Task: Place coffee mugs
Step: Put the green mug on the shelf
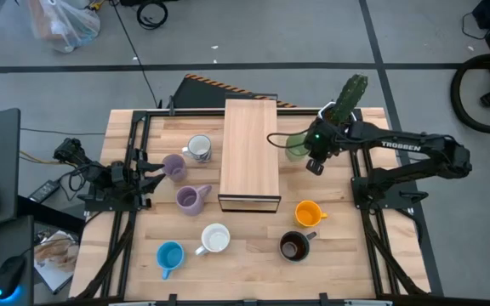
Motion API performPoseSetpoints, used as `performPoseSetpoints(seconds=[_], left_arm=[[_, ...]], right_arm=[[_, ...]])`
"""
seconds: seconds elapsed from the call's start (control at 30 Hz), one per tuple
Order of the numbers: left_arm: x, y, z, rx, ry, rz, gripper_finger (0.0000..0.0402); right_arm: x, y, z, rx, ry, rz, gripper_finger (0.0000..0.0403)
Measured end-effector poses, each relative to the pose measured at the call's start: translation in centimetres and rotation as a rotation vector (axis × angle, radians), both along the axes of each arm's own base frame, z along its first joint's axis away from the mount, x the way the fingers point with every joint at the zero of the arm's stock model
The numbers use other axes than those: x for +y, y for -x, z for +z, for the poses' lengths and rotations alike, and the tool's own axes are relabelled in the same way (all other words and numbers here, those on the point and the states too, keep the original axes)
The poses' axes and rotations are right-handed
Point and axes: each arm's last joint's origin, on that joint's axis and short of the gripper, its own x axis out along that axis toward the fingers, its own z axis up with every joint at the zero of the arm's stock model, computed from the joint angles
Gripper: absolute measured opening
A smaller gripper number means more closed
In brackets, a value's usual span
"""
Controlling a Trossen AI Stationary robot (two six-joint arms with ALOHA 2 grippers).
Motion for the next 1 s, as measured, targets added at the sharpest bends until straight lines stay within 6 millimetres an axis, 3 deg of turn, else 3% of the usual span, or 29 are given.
performPoseSetpoints(seconds=[0.4, 0.73, 0.9, 1.0], left_arm=[[0.0, 0.0, 0.0, 0.0, -0.001, 0.0, 0.0139], [0.0, 0.0, 0.0, 0.0, -0.002, 0.001, 0.0139], [0.0, 0.0, 0.0, 0.002, -0.011, 0.005, 0.0139], [0.0, 0.0, 0.0, 0.003, -0.016, 0.007, 0.0139]], right_arm=[[-2.2, 0.4, 5.1, -0.038, 0.122, -0.022, 0.0071], [-2.8, 0.1, 8.9, -0.15, 0.224, 0.009, 0.0071], [-3.0, -0.7, 10.0, -0.272, 0.233, 0.06, 0.0071], [-3.4, -1.6, 9.7, -0.284, 0.197, 0.102, 0.0071]])
